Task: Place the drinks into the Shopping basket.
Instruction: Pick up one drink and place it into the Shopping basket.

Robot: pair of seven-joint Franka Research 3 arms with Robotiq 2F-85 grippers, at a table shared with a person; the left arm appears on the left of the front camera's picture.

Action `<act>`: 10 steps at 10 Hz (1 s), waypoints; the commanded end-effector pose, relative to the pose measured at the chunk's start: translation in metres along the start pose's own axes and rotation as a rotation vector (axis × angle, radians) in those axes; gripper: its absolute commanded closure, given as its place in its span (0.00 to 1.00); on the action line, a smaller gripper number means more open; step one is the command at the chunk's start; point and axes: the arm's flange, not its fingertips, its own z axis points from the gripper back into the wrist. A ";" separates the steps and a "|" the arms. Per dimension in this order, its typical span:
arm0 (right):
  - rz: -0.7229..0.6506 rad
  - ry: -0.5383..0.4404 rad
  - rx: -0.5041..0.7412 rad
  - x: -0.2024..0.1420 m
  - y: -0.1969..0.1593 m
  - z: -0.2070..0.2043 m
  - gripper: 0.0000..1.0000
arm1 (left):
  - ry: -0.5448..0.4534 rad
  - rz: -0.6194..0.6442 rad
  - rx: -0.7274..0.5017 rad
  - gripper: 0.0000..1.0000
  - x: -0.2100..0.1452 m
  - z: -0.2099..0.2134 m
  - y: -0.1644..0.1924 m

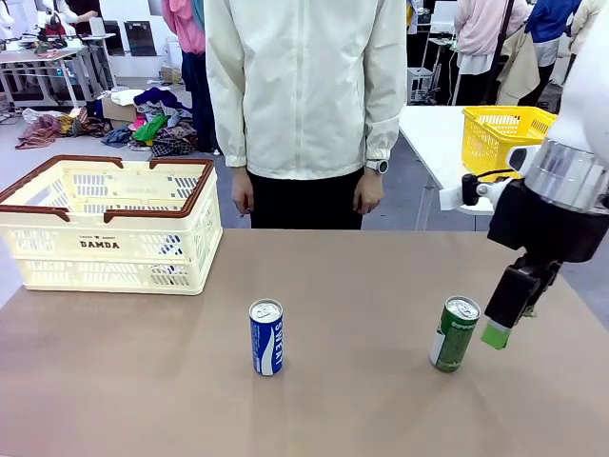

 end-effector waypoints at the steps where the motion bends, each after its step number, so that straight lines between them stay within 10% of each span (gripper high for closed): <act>1: -0.073 0.055 -0.153 0.005 0.018 -0.012 0.00 | -0.012 0.006 -0.013 0.00 0.000 0.000 -0.002; 6: -0.616 0.085 -0.233 0.053 -0.017 -0.066 0.00 | -0.012 0.006 -0.013 0.00 0.000 0.000 -0.002; 10: -0.714 -0.120 -0.165 0.062 -0.064 -0.094 0.00 | -0.012 0.006 -0.013 0.00 0.000 0.000 -0.002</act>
